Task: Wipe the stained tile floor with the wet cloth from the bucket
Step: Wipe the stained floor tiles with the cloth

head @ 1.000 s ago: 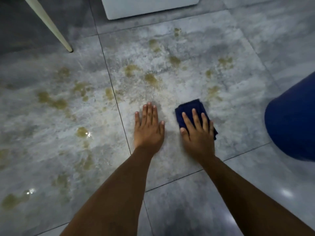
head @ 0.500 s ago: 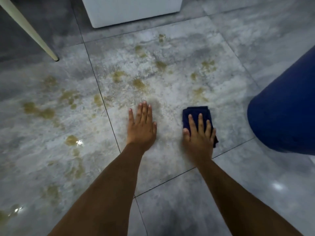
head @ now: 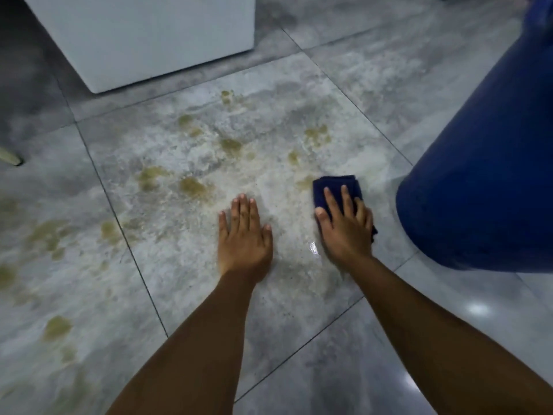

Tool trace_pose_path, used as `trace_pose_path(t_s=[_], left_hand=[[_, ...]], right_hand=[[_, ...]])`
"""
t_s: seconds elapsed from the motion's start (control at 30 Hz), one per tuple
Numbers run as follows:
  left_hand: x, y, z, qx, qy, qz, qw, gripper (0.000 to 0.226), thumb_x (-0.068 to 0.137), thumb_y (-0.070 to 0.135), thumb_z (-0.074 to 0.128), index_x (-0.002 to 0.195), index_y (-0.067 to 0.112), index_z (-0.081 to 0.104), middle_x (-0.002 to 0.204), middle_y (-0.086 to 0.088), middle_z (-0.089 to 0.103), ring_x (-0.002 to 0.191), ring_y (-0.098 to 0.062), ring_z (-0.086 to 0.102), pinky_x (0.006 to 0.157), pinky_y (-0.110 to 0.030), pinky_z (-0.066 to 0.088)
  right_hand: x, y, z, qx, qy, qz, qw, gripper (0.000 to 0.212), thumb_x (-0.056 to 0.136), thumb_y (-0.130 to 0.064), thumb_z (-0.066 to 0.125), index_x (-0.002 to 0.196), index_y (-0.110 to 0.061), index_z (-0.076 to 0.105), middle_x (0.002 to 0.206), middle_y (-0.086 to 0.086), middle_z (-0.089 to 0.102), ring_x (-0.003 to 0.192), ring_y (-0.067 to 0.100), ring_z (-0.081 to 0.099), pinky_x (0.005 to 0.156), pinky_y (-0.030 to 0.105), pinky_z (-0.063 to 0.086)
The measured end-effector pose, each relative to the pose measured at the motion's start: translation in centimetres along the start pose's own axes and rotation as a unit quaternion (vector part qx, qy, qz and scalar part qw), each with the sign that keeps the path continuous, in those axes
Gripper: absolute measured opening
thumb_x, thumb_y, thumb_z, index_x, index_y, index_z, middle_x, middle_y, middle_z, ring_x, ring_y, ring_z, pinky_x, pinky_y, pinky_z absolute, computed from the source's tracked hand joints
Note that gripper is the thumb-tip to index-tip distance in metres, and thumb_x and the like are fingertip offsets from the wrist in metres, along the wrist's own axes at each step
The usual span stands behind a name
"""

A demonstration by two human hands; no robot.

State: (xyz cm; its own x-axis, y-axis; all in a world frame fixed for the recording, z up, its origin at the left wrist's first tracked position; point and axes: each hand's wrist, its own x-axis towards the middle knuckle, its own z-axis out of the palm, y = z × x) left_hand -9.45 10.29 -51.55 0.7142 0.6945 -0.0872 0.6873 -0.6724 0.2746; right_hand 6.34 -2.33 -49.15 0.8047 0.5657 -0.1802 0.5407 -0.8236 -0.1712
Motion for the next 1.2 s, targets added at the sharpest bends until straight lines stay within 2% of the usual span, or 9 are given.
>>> trace_pose_path(t_s=[0.1,0.2,0.37,0.57,0.67,0.8,0.93,1.07,1.2], left_hand=[[-0.4,0.5,0.5,0.01,-0.029,0.012,0.999,0.063,0.098,0.043,0.004,0.151,0.013,-0.013,0.159,-0.004,-0.02,0.145,-0.015,-0.023,0.117,-0.039,-0.019],[-1.1,0.2,0.5,0.027,-0.037,0.002,0.999,0.063,0.097,0.043,0.002,0.149,0.012,-0.016,0.159,-0.005,-0.021,0.145,-0.016,-0.023,0.117,-0.041,-0.017],[-0.4,1.1,0.4,0.018,-0.018,-0.005,1.0,0.064,0.096,0.044,0.0,0.149,0.013,-0.016,0.159,-0.004,-0.02,0.144,-0.015,-0.024,0.116,-0.039,-0.02],[0.2,0.8,0.6,0.035,-0.049,0.0,0.998,0.064,0.098,0.044,0.002,0.15,0.013,-0.016,0.16,-0.005,-0.02,0.145,-0.015,-0.023,0.118,-0.041,-0.016],[-0.9,-0.1,0.0,0.051,-0.055,0.0,0.997,0.064,0.096,0.044,-0.001,0.15,0.013,-0.017,0.159,-0.005,-0.021,0.145,-0.016,-0.024,0.118,-0.041,-0.015],[-1.3,0.4,-0.2,0.027,-0.027,0.007,0.999,0.064,0.096,0.047,-0.005,0.151,0.016,-0.016,0.158,-0.002,-0.023,0.143,-0.011,-0.029,0.114,-0.036,-0.023],[0.9,1.6,0.2,0.029,-0.011,0.021,0.999,0.064,0.097,0.046,-0.001,0.151,0.014,-0.015,0.159,-0.002,-0.022,0.144,-0.013,-0.026,0.115,-0.038,-0.021],[0.0,0.9,0.8,0.056,-0.048,0.015,0.997,0.063,0.098,0.043,0.001,0.15,0.012,-0.018,0.158,-0.005,-0.024,0.144,-0.017,-0.025,0.118,-0.042,-0.014],[-1.1,0.1,0.6,0.05,-0.049,0.007,0.997,0.063,0.097,0.044,-0.002,0.15,0.013,-0.018,0.157,-0.005,-0.025,0.144,-0.016,-0.026,0.119,-0.043,-0.012]], right_hand=[[-3.4,1.9,1.7,0.021,0.042,0.075,0.996,0.056,0.097,-0.055,0.004,0.151,-0.039,0.009,0.162,-0.003,0.004,0.147,0.026,0.003,0.118,0.05,-0.001],[-6.5,-1.6,3.2,0.005,0.027,0.025,0.999,0.055,0.097,-0.047,0.012,0.151,-0.036,0.015,0.161,0.0,0.011,0.147,0.029,0.008,0.116,0.051,0.0],[3.1,-4.9,0.9,0.001,-0.01,-0.099,0.995,0.051,0.102,-0.044,0.022,0.152,-0.037,0.012,0.162,-0.001,0.001,0.148,0.026,-0.001,0.116,0.049,-0.005],[1.4,-0.1,2.1,0.012,0.039,0.015,0.999,0.052,0.101,-0.045,0.019,0.152,-0.037,0.01,0.162,0.001,0.002,0.148,0.028,0.0,0.116,0.05,-0.004],[-2.0,-3.6,3.1,0.017,0.003,-0.062,0.998,0.053,0.099,-0.045,0.02,0.151,-0.036,0.016,0.162,0.001,0.008,0.147,0.03,0.004,0.115,0.051,-0.005],[5.0,-6.7,0.9,0.007,-0.018,-0.152,0.988,0.051,0.101,-0.045,0.021,0.151,-0.038,0.016,0.162,-0.002,0.006,0.147,0.028,0.002,0.116,0.051,-0.003],[12.7,-3.8,-1.2,0.02,0.016,-0.061,0.998,0.051,0.101,-0.046,0.018,0.152,-0.037,0.014,0.162,-0.002,0.002,0.148,0.027,0.0,0.116,0.05,-0.004],[6.1,-2.6,2.5,0.029,0.05,0.018,0.998,0.052,0.1,-0.047,0.019,0.151,-0.039,0.013,0.162,-0.003,0.005,0.148,0.026,0.001,0.116,0.051,-0.003],[3.2,-3.3,2.9,-0.005,-0.003,-0.095,0.995,0.051,0.101,-0.047,0.018,0.151,-0.04,0.012,0.162,-0.004,0.004,0.148,0.025,0.0,0.116,0.048,-0.006]])
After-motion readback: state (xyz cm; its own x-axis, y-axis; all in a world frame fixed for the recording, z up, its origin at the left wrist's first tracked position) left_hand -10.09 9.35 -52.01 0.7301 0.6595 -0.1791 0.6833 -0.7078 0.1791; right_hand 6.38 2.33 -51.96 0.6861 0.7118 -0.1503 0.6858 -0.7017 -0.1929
